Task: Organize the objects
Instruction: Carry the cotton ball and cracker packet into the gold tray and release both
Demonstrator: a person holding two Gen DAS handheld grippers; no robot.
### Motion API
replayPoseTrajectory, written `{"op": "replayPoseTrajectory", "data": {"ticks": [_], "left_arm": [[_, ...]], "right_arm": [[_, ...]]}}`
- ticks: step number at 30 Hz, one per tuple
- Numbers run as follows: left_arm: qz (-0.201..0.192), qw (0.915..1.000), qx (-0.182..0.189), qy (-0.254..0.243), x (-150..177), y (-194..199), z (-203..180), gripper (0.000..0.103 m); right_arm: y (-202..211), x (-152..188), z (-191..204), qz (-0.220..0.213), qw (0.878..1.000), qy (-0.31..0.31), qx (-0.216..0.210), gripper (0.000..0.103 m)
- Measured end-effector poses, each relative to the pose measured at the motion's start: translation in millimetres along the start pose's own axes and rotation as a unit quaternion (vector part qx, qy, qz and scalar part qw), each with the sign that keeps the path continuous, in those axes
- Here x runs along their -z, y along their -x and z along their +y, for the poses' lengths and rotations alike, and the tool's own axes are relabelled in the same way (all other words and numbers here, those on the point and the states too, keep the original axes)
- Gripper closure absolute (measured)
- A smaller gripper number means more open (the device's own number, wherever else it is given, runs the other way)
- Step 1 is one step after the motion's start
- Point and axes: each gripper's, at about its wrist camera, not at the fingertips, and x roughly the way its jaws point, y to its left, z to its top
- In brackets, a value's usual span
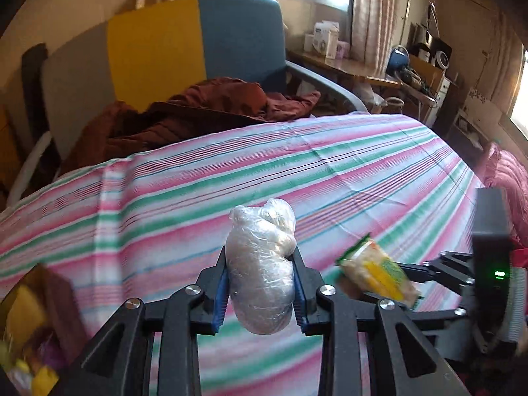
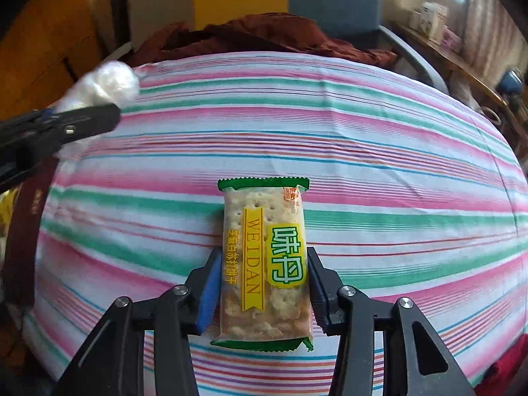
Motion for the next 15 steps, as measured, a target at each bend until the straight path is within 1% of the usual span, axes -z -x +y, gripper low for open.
{"op": "replayPoseTrajectory", "data": {"ticks": [6, 9, 15], "left_arm": [[-0.016, 0.9991, -0.03, 0.025, 27.7, 47.7, 18.1, 0.071], [-0.02, 0.9979, -0.051, 0.035, 41.1, 65.5, 28.9, 0.071], [-0.026, 0.995, -0.075, 0.06, 66.7, 94.3, 53.0, 0.071]], "right_arm": [[5.2, 4.7, 35.5, -0.008, 0.999, 0.042, -0.025, 0.055], [6.8, 5.5, 46.8, -0.012, 0.998, 0.054, -0.036, 0.055], [11.3, 4.6, 66.7, -0.019, 0.996, 0.067, -0.059, 0.055]]}}
